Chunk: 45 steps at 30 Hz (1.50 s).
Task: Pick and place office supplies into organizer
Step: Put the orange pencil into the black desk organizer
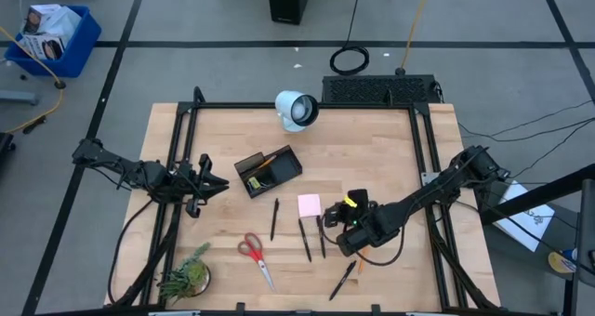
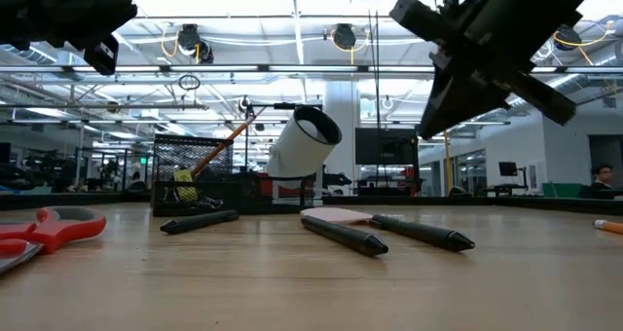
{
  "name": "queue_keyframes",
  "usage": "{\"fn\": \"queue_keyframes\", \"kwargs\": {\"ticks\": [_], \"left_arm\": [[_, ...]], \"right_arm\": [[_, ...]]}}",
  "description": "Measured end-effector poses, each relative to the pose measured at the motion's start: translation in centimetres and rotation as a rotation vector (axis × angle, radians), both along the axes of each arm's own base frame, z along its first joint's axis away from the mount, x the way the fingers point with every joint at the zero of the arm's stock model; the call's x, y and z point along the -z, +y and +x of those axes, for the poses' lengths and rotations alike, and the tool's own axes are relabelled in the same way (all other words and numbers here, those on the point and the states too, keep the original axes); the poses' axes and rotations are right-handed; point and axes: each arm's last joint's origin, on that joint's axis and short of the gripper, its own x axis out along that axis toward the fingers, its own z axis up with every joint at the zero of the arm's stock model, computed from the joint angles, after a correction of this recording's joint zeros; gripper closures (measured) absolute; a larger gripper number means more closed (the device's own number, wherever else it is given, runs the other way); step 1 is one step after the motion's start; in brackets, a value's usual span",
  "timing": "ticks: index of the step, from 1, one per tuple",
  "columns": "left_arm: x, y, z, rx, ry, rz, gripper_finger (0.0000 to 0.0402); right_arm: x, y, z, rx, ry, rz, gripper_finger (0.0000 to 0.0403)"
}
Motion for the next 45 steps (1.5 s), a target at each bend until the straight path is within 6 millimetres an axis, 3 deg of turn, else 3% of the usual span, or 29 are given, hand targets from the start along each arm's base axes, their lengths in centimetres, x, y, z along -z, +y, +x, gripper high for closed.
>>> {"fn": "queue_keyframes", "kwargs": {"ticks": [7,11,15,21,24,33,41,45], "left_arm": [[0.0,0.0,0.0,0.0,0.0,0.0,0.0339],[0.0,0.0,0.0,0.0,0.0,0.0,0.0339],[0.0,0.0,0.0,0.0,0.0,0.0,0.0339],[0.0,0.0,0.0,0.0,-0.001,0.0,0.0339],[0.0,0.0,0.0,0.0,0.0,0.0,0.0339],[0.0,0.0,0.0,0.0,0.0,0.0,0.0339],[0.0,0.0,0.0,0.0,0.0,0.0,0.0339],[0.0,0.0,0.0,0.0,0.0,0.0,0.0339]], "right_arm": [[0.3,0.3,-0.5,0.095,0.006,0.151,0.0403],[0.6,-0.3,-2.2,0.251,0.115,0.196,0.0403],[-0.2,-0.5,-3.7,0.418,0.224,0.365,0.0403],[-2.3,0.4,-4.1,0.321,0.113,0.461,0.0403],[-2.8,0.1,-4.5,0.45,0.085,0.544,0.0403],[-0.5,-0.3,-5.3,0.863,-0.005,0.719,0.04],[-0.6,-1.1,-4.9,0.866,-0.003,0.709,0.0399],[-0.5,-1.6,-4.8,0.894,0.136,0.793,0.0398]]}}
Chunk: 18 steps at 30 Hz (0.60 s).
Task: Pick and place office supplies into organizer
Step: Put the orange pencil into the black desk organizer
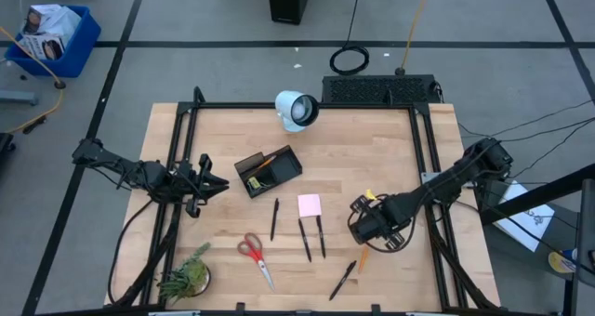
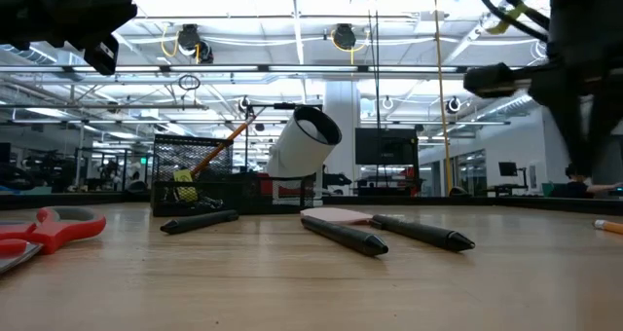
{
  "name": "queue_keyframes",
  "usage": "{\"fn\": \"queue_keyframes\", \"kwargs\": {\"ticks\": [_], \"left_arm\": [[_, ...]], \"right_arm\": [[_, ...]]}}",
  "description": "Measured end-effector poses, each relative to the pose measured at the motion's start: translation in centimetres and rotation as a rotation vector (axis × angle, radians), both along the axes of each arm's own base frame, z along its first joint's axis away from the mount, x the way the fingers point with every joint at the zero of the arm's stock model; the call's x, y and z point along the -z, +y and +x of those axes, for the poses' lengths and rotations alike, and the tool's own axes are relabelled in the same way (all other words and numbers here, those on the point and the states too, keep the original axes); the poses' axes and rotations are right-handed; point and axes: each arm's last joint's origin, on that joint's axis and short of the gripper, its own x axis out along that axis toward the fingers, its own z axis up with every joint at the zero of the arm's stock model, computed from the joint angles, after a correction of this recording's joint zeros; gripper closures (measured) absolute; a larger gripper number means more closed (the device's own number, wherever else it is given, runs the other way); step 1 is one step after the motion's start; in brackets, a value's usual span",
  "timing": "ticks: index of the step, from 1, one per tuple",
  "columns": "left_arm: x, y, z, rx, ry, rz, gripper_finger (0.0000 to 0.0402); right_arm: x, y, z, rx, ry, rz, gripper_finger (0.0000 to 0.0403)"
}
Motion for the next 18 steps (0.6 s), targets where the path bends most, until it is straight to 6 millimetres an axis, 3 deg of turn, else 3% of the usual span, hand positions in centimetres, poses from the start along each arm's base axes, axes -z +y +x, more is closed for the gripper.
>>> {"fn": "queue_keyframes", "kwargs": {"ticks": [6,10,18], "left_arm": [[0.0,0.0,0.0,0.0,0.0,0.0,0.0339],[-0.01,0.0,0.0,0.0,0.0,0.0,0.0339],[0.01,0.0,0.0,0.0,0.001,0.0,0.0339]], "right_arm": [[0.07,-0.45,-0.17,-0.032,0.055,0.024,0.0397],[0.09,-0.8,-0.41,-0.192,0.066,-0.067,0.0395],[0.09,-0.49,-0.68,-0.199,0.099,-0.011,0.0392]]}}
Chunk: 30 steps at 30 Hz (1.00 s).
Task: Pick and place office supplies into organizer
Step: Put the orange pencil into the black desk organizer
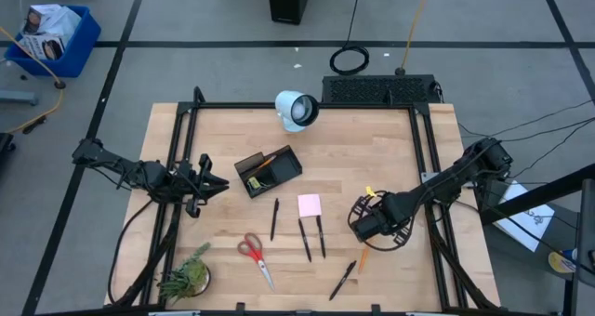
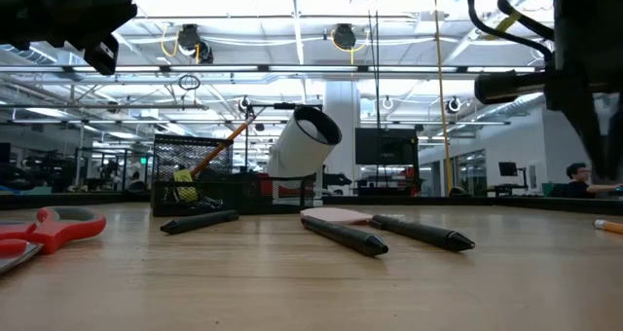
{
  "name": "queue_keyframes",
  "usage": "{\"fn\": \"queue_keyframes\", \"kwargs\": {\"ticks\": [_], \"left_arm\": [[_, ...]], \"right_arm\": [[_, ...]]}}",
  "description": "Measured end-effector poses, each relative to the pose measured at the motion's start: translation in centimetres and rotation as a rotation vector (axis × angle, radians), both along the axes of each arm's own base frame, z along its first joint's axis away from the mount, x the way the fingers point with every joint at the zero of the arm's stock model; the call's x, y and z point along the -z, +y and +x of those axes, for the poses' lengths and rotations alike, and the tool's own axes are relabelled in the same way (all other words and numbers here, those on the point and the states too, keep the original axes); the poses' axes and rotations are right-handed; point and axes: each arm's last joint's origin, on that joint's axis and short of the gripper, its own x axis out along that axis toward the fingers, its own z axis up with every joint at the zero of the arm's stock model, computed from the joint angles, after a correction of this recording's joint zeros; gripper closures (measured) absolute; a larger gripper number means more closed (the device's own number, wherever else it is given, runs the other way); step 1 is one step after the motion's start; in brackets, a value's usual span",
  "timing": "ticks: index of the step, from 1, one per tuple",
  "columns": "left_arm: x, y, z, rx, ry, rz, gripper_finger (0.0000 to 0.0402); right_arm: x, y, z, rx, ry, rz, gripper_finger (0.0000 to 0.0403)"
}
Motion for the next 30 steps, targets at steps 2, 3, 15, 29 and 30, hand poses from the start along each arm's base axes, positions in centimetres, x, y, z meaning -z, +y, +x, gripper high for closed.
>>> {"fn": "queue_keyframes", "kwargs": {"ticks": [2,3,15,29,30], "left_arm": [[0.0,0.0,0.0,0.0,0.0,0.0,0.0339],[0.0,0.0,0.0,0.0,0.0,0.0,0.0339],[0.0,0.0,0.0,0.0,-0.001,0.0,0.0339],[0.0,0.0,0.0,0.0,0.0,0.0,0.0339],[0.0,0.0,0.0,0.0,0.0,0.0,0.0339]], "right_arm": [[0.0,0.0,0.0,-0.024,0.001,-0.002,0.0378],[0.0,0.0,-0.1,-0.03,0.002,-0.003,0.037],[2.7,-1.1,-0.8,-0.051,0.004,-0.007,0.0271],[4.6,-2.0,-1.2,-0.086,-0.035,0.019,0.0287],[4.6,-2.0,-1.2,-0.092,-0.034,0.018,0.0289]]}}
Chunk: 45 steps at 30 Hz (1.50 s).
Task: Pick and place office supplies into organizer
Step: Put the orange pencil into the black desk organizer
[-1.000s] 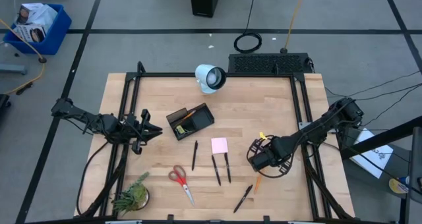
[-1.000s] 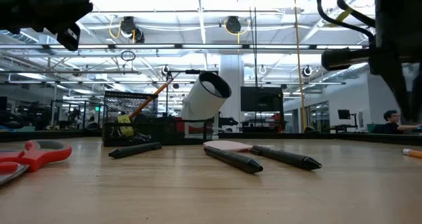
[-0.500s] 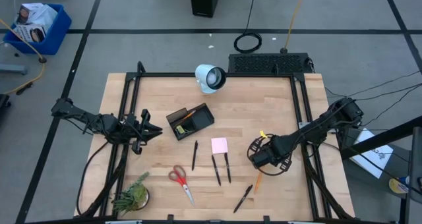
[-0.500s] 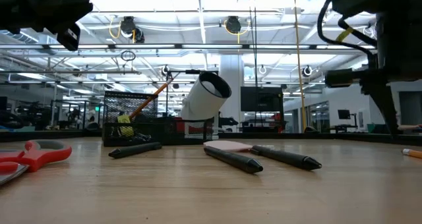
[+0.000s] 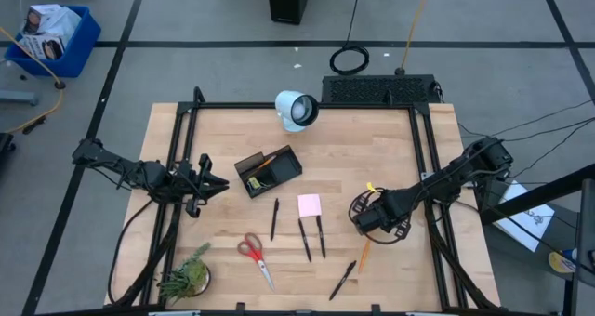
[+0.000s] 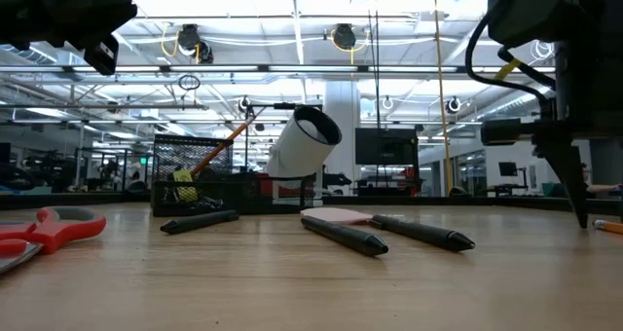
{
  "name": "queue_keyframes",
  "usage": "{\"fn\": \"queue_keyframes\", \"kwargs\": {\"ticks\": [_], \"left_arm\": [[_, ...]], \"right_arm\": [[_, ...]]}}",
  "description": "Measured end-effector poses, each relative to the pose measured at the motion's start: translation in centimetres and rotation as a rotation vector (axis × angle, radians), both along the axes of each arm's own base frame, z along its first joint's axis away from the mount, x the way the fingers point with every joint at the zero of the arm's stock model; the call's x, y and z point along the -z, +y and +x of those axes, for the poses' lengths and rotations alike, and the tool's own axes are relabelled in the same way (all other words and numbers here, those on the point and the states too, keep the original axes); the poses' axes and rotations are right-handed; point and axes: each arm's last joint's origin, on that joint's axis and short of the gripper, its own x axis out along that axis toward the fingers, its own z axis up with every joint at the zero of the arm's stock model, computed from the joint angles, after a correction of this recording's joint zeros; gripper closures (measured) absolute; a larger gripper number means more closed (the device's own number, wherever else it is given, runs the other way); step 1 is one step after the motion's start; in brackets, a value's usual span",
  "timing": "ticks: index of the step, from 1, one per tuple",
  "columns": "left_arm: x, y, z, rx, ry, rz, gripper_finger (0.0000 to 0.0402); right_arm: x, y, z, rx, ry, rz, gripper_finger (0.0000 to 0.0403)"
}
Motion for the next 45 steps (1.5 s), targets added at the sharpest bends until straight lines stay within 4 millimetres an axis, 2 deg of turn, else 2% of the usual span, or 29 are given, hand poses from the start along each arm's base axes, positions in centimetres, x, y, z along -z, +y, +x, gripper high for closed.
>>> {"fn": "queue_keyframes", "kwargs": {"ticks": [17,45], "left_arm": [[0.0,0.0,0.0,0.0,0.0,0.0,0.0339],[-0.01,0.0,0.0,0.0,0.0,0.0,0.0339]], "right_arm": [[0.07,-0.01,0.1,-0.021,-0.016,-0.013,0.0357],[0.02,-0.13,0.31,-0.123,-0.055,-0.073,0.036]]}}
